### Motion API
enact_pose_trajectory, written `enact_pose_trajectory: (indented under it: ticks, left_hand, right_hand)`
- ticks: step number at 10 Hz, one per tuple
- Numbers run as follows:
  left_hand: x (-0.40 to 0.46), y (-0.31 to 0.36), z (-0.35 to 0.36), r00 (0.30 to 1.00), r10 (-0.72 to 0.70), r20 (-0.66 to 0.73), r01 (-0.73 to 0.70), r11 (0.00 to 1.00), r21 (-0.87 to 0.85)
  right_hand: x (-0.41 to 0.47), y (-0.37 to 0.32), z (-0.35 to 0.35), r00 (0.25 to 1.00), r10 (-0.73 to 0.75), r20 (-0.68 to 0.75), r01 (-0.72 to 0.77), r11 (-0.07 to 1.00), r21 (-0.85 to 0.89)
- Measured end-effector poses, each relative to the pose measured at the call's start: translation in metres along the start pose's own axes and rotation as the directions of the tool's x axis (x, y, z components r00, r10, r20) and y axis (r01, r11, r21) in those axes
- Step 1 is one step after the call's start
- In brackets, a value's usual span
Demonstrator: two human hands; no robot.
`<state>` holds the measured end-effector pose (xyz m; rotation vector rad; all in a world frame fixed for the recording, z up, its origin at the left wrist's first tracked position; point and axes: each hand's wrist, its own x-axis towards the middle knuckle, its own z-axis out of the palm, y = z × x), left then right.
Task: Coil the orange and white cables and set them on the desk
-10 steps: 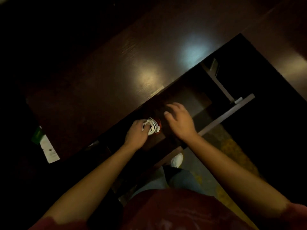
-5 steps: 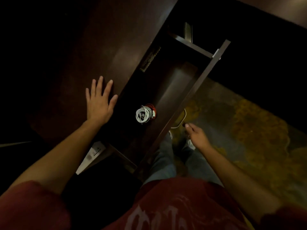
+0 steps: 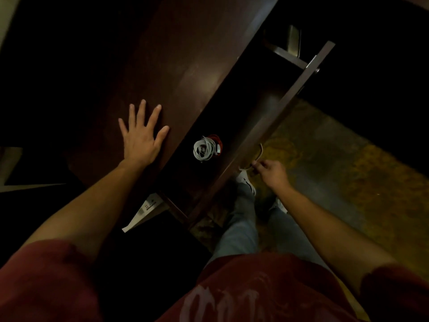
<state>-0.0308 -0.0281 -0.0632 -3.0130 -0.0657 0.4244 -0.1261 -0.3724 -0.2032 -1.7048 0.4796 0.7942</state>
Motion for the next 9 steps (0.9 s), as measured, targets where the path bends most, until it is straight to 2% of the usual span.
enact_pose_trajectory:
  ticks: [1, 4, 7, 8, 9]
  left_hand:
    - [0.001, -0.001, 0.001, 0.999, -0.008, 0.033, 0.010, 0.997, -0.071]
    - [0.002, -0.003, 0.002, 0.999, -0.006, 0.048, 0.009, 0.998, -0.069]
    - [0.004, -0.008, -0.006, 0.997, 0.022, 0.068, -0.022, 1.000, -0.002]
    - [0.011, -0.015, -0.022, 0.996, 0.074, 0.048, -0.075, 0.997, 0.018]
    - [0.013, -0.034, -0.065, 0.988, 0.093, -0.126, -0.096, 0.995, -0.022]
  right_hand:
    - [0.019, -0.025, 0.018, 0.999, -0.013, 0.044, 0.010, 0.996, 0.089]
    - [0.078, -0.086, 0.070, 0.996, -0.078, 0.033, 0.079, 0.997, -0.021]
    - [0.099, -0.122, 0.075, 0.993, 0.036, 0.110, -0.022, 0.991, -0.129]
    - [0.100, -0.131, 0.068, 0.982, 0.037, 0.185, 0.020, 0.954, -0.299]
    - [0.073, -0.167, 0.048, 0.953, 0.063, 0.297, 0.123, 0.816, -0.565]
